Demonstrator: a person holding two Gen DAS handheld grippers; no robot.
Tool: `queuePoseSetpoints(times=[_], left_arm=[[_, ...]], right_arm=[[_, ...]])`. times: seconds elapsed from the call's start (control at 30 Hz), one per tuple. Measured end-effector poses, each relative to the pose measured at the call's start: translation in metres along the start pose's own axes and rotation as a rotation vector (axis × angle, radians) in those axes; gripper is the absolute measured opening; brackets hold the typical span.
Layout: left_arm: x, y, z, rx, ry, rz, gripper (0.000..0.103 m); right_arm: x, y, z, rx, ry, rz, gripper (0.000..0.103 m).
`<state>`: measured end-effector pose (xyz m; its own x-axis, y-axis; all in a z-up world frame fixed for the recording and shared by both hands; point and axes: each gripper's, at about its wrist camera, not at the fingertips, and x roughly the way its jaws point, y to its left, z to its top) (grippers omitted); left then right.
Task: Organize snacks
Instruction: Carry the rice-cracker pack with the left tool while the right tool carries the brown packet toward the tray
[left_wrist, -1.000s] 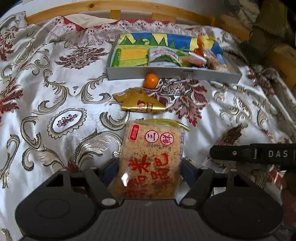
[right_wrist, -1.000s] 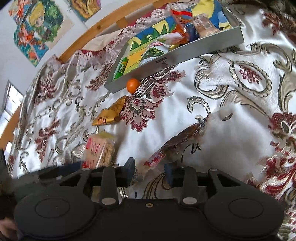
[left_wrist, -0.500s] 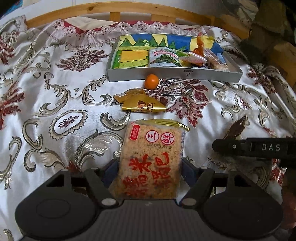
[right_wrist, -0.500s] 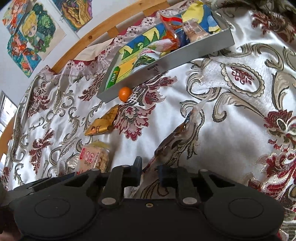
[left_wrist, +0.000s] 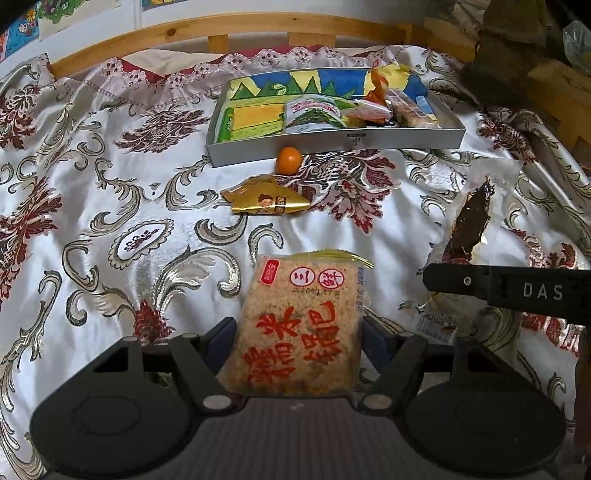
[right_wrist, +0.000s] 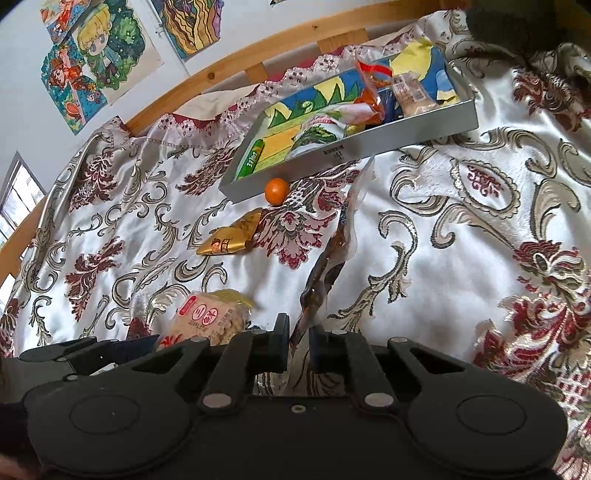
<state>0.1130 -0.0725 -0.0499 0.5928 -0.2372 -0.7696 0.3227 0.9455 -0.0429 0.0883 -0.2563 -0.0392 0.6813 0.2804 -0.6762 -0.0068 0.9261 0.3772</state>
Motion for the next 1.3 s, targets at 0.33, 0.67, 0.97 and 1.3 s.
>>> queuePoseSetpoints(times=[0.33,0.67,0.97,1.3], left_arm=[[-0.006,0.001,0.000,-0.001,-0.015,-0.008,0.075],[-0.006,0.001,0.000,0.001,-0.016,-0.013,0.075],[-0.012,0.000,0.005,0.005,-0.027,0.003,0.075],[-0.018,0.002,0.009,-0.005,-0.054,0.011,0.075]], right_arm=[[-0.009,-0.005,0.002,0.014,-0.033,-0.010,0.010],[-0.009,-0.003,0.003,-0.014,-0.048,-0.022,0.010],[-0.009,-0.003,0.003,-0.016,-0.045,-0.021,0.010],[-0.010,0.000,0.003,-0.039,-0.059,-0.022,0.010]])
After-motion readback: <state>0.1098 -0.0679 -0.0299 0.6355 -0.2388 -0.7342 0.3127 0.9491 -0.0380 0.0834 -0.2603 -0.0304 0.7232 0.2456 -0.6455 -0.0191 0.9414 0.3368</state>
